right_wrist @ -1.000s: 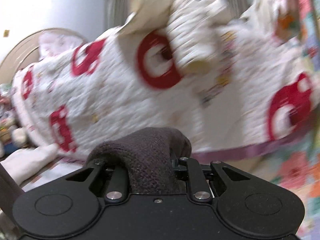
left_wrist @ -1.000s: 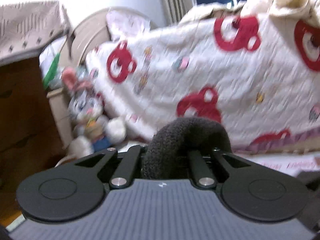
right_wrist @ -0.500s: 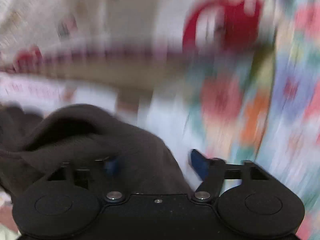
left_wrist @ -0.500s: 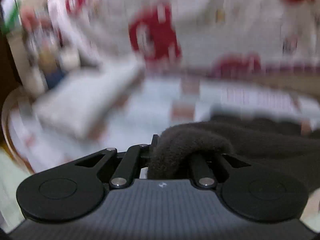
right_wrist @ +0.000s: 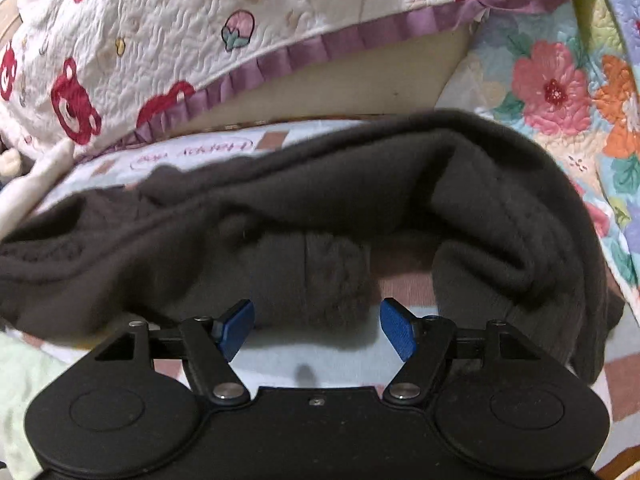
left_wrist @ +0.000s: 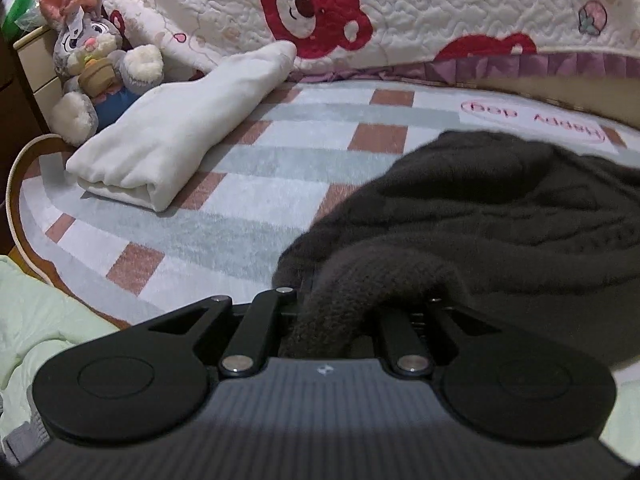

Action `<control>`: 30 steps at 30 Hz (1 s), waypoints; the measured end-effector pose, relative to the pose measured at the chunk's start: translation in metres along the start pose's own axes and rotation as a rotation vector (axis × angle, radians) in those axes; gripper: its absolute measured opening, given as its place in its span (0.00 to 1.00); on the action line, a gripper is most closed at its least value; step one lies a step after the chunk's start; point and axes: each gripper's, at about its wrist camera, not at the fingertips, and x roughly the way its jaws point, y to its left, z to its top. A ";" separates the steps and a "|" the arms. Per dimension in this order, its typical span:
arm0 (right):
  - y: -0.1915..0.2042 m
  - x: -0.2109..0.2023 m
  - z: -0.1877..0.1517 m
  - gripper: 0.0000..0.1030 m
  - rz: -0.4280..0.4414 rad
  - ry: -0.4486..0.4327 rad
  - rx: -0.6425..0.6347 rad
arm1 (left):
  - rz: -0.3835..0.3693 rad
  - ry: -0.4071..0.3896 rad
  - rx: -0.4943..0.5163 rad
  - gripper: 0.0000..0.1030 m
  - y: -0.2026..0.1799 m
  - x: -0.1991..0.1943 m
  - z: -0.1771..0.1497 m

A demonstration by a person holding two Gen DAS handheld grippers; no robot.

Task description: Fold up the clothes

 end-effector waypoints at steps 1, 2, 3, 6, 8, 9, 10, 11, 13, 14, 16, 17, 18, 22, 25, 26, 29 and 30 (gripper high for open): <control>0.000 0.002 -0.001 0.72 0.009 0.002 0.009 | -0.001 0.004 -0.001 0.09 0.000 0.001 -0.001; -0.001 0.005 -0.002 0.72 0.018 0.004 0.018 | -0.004 0.006 -0.004 0.09 0.000 0.001 -0.002; -0.002 0.007 -0.003 0.73 0.032 0.006 0.032 | -0.006 0.006 -0.008 0.09 0.001 0.001 -0.002; -0.007 0.022 -0.001 0.78 0.049 -0.007 0.083 | -0.015 0.014 -0.017 0.09 0.002 0.003 -0.002; -0.016 0.038 -0.003 0.79 0.060 -0.017 0.162 | -0.023 0.026 -0.022 0.10 0.002 0.006 -0.003; -0.019 0.045 -0.005 0.79 0.079 -0.026 0.204 | -0.029 0.036 -0.026 0.11 0.002 0.009 -0.004; -0.023 0.052 -0.007 0.76 0.099 -0.035 0.246 | -0.035 0.046 -0.029 0.11 0.003 0.011 -0.004; -0.021 0.051 -0.005 0.45 0.121 -0.063 0.246 | -0.038 0.056 -0.030 0.11 0.003 0.014 -0.004; -0.012 0.040 0.003 0.26 0.125 -0.125 0.209 | -0.033 0.061 -0.021 0.07 0.003 0.017 -0.003; -0.006 0.029 0.009 0.20 0.104 -0.156 0.174 | -0.020 0.038 -0.001 0.07 0.003 0.014 0.001; 0.004 0.002 0.025 0.17 0.073 -0.222 0.115 | 0.003 -0.035 0.035 0.06 0.004 -0.004 0.013; 0.007 -0.016 0.034 0.16 0.064 -0.256 0.092 | 0.009 -0.084 0.045 0.06 0.005 -0.018 0.020; 0.008 -0.037 0.044 0.16 0.060 -0.294 0.075 | -0.003 -0.132 0.037 0.06 0.009 -0.033 0.028; 0.018 -0.117 0.050 0.15 -0.008 -0.399 -0.052 | -0.079 -0.257 0.017 0.06 0.026 -0.090 0.041; 0.012 -0.145 0.034 0.15 -0.032 -0.341 -0.091 | -0.096 -0.215 0.091 0.07 0.025 -0.099 0.027; 0.007 -0.140 0.021 0.15 -0.040 -0.288 -0.083 | -0.089 -0.183 0.121 0.07 0.023 -0.095 0.018; -0.001 -0.125 -0.013 0.15 -0.045 -0.158 -0.026 | -0.062 -0.076 0.189 0.07 0.016 -0.071 -0.009; -0.003 -0.119 -0.024 0.15 -0.043 -0.120 -0.002 | -0.061 -0.051 0.191 0.07 0.016 -0.065 -0.013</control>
